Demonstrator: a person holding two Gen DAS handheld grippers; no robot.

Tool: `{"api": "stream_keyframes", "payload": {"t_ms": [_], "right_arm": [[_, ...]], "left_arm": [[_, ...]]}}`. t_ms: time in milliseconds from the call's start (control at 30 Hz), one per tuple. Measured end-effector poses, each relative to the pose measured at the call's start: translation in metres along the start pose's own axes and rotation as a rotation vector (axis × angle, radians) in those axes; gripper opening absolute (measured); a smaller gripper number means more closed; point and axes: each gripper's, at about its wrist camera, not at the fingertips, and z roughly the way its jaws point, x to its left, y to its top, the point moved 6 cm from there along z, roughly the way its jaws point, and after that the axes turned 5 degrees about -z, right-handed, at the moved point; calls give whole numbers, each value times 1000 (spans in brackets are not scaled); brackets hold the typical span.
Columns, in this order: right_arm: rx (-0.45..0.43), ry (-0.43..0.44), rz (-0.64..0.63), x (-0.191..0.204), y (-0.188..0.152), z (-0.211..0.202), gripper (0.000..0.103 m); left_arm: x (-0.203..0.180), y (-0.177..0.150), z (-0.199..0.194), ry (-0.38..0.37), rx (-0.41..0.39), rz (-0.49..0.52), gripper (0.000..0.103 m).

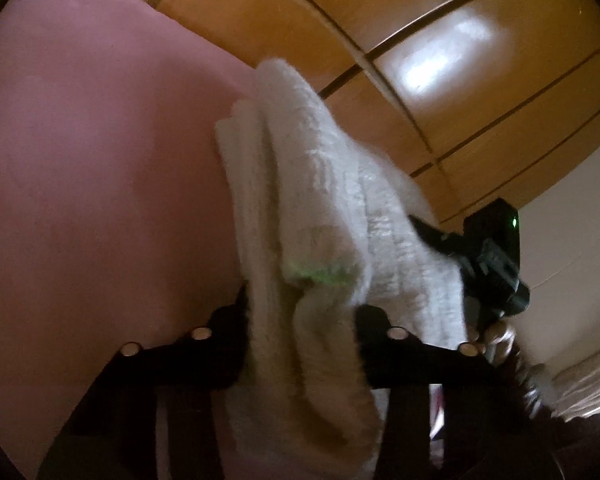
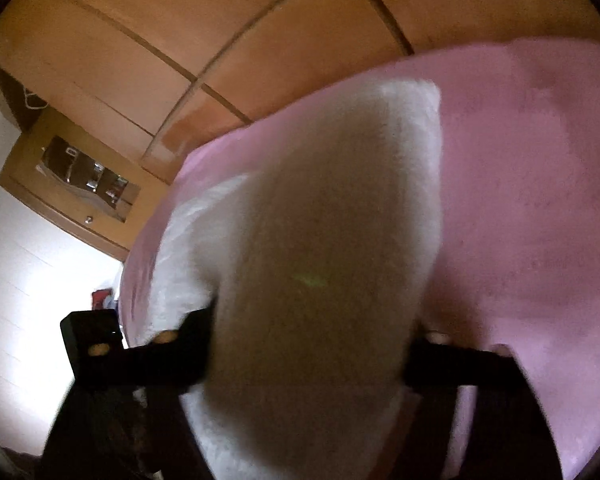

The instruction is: Fold small clothes

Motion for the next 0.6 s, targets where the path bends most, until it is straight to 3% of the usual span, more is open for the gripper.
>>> {"api": "stream_keyframes", "payload": {"t_ms": [133, 267, 433, 600], "right_arm": [[-66, -24, -38, 9, -7, -35, 51], [-167, -62, -11, -12, -13, -100, 51], [-292, -171, 68, -70, -22, -192, 51], [-338, -356, 192, -157, -47, -256, 53]], "left_arm": [[-28, -2, 1, -20, -6, 39, 36], [-76, -7, 24, -79, 44, 96, 35], [-168, -24, 93, -150, 151, 237, 35], [-237, -53, 175, -130, 259, 369, 35]]}}
